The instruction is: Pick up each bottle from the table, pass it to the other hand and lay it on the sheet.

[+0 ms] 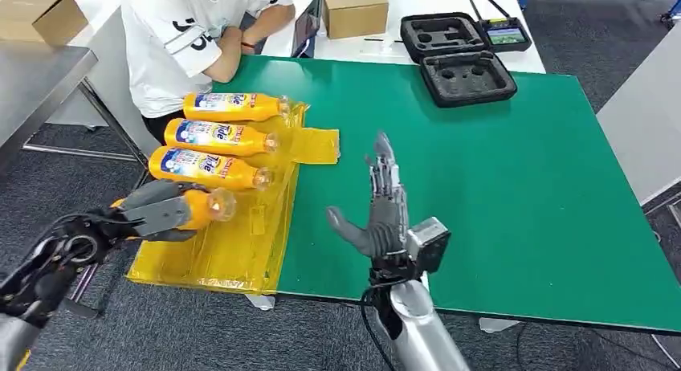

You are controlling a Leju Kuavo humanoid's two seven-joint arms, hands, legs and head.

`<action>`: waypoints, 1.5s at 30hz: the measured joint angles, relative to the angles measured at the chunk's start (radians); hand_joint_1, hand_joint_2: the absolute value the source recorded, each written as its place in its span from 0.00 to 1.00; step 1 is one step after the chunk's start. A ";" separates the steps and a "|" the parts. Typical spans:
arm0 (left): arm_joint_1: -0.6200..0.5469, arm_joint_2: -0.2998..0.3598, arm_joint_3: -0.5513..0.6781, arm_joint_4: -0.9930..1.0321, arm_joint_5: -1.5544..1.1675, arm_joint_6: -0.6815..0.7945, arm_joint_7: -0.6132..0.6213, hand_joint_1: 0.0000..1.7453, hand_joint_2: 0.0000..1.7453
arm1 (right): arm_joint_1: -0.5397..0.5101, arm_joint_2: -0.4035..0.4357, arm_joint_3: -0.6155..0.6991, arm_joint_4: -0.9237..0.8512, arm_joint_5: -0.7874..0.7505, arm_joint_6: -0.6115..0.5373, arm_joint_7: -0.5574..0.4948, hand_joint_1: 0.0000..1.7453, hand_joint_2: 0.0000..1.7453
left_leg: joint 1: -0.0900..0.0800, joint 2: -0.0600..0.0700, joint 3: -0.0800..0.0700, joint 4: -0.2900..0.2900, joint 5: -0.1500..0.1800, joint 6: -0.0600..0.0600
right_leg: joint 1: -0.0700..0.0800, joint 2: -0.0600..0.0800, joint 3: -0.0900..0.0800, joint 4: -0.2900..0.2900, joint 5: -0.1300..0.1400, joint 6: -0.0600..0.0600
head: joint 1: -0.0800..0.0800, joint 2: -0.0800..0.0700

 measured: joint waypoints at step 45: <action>-0.173 -0.027 -0.264 0.305 -0.198 0.007 -0.057 1.00 1.00 | -0.178 0.033 0.170 0.259 -0.041 0.079 0.078 0.00 1.00 | 0.002 0.001 -0.001 0.000 0.000 -0.001 | 0.002 0.000 0.000 0.001 0.000 0.000 | 0.000 0.000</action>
